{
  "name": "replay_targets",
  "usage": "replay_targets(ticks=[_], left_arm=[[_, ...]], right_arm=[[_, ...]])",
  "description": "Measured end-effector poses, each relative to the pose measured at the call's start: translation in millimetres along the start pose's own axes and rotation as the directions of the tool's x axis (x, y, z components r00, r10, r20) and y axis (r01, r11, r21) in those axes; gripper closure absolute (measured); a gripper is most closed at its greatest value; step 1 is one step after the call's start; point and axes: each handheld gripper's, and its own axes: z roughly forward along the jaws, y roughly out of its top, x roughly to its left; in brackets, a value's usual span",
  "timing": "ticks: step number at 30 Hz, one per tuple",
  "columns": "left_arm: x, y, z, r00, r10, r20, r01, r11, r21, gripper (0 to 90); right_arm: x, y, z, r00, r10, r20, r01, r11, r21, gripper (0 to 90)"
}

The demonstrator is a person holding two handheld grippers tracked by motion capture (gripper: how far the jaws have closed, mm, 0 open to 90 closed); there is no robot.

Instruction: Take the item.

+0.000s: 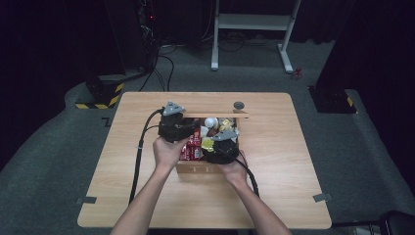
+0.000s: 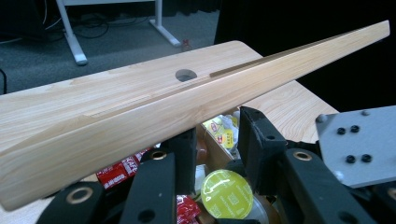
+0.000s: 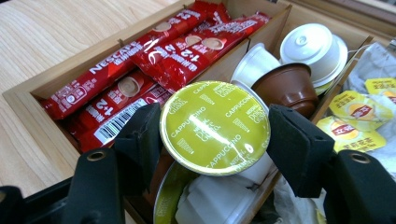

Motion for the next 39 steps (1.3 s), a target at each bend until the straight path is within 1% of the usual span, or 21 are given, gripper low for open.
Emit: replay_targets(ticks=[3, 7, 10, 12, 14, 15, 17, 19, 22, 23, 25, 27, 28, 31, 33, 35, 36, 39], left_arm=[[0.0, -0.1, -0.1, 1.0, 0.003, 0.0, -0.003, 1.0, 0.002, 67.4], [-0.3, -0.3, 0.2, 1.0, 0.001, 0.0, -0.001, 1.0, -0.001, 67.2], [-0.5, -0.4, 0.5, 1.0, 0.002, 0.001, -0.002, 1.0, 0.003, 67.2], [-0.5, -0.8, 1.6, 1.0, 0.005, 0.003, -0.005, 0.9999, 0.01, 67.0], [-0.8, -1.0, 2.8, 1.0, 0.006, 0.004, -0.006, 0.9999, 0.01, 67.0], [-1.1, -1.0, 3.5, 1.0, -0.003, 0.007, 0.003, 1.0, 0.008, 67.0], [-1.5, -1.1, 4.5, 0.9999, -0.005, 0.009, 0.005, 1.0, 0.007, 66.7], [-1.6, -1.2, 5.4, 1.0, 0.0, 0.008, 0.0, 0.9999, 0.012, 66.7], [-2.1, -1.6, 5.6, 0.9999, -0.003, 0.01, 0.003, 0.9999, 0.016, 66.4], [-2.1, -1.6, 5.6, 0.9999, -0.002, 0.01, 0.002, 0.9999, 0.016, 66.4], [-1.5, -1.1, 5.6, 1.0, 0.006, 0.006, -0.006, 0.9999, 0.014, 66.4], [-1.7, -1.2, 6.4, 1.0, -0.002, 0.008, 0.002, 0.9999, 0.011, 66.4], [-2.0, -1.4, 7.0, 1.0, -0.004, 0.009, 0.004, 0.9999, 0.014, 66.4], [-1.8, -1.7, 8.1, 1.0, 0.004, 0.003, -0.004, 0.9998, 0.019, 66.4], [-1.9, -1.8, 8.2, 1.0, 0.004, 0.002, -0.004, 0.9998, 0.018, 66.3], [-2.1, -1.6, 8.5, 1.0, 0.005, -0.002, -0.005, 0.9999, 0.013, 66.2], [-2.4, -1.6, 8.7, 1.0, -0.003, 0.001, 0.003, 0.9999, 0.01, 66.1], [-3.3, -1.7, 10.0, 1.0, -0.008, 0.0, 0.008, 1.0, 0.006, 65.6]], right_arm=[[0.1, 0.2, -3.1, 1.0, 0.006, -0.001, -0.006, 1.0, -0.01, 36.9], [-0.2, -0.6, -7.7, 1.0, -0.009, -0.002, 0.009, 1.0, -0.02, 36.9], [-2.3, -0.9, -11.0, 1.0, 0.002, -0.004, -0.002, 1.0, -0.03, 36.9], [-4.2, -0.8, -13.9, 0.9998, 0.017, -0.002, -0.017, 0.999, -0.039, 36.9], [-6.1, -0.5, -15.9, 0.9998, 0.018, 0.002, -0.018, 0.999, -0.049, 36.9], [-6.1, -0.5, -17.1, 0.9997, 0.025, 0.001, -0.024, 0.998, -0.05, 37.0], [-6.3, -0.8, -18.6, 0.9998, 0.021, 0.001, -0.021, 0.998, -0.052, 37.0], [-7.5, -1.1, -20.4, 0.9997, 0.024, 0.0, -0.024, 0.998, -0.053, 37.0], [-9.9, -1.8, -24.3, 0.9992, 0.039, 0.0, -0.039, 0.997, -0.062, 37.0], [-11.1, -1.9, -25.7, 0.9993, 0.037, 0.0, -0.037, 0.997, -0.065, 37.0], [-12.8, -2.2, -28.6, 0.999, 0.044, 0.002, -0.044, 0.997, -0.07, 37.0], [-13.7, -2.7, -31.6, 0.9988, 0.049, 0.002, -0.049, 0.996, -0.071, 37.0], [-15.0, -3.1, -33.2, 0.999, 0.045, 0.001, -0.045, 0.996, -0.074, 37.0], [-17.8, -3.6, -37.4, 0.9986, 0.052, 0.001, -0.052, 0.995, -0.084, 37.0], [-19.3, -3.7, -40.5, 0.9977, 0.068, 0.002, -0.068, 0.994, -0.085, 37.0], [-20.9, -4.2, -42.7, 0.9974, 0.072, 0.005, -0.071, 0.993, -0.09, 37.0], [-21.4, -4.8, -44.9, 0.9971, 0.076, 0.006, -0.075, 0.993, -0.092, 37.0], [-23.6, -6.1, -48.8, 0.9976, 0.068, 0.01, -0.067, 0.993, -0.095, 37.0]])
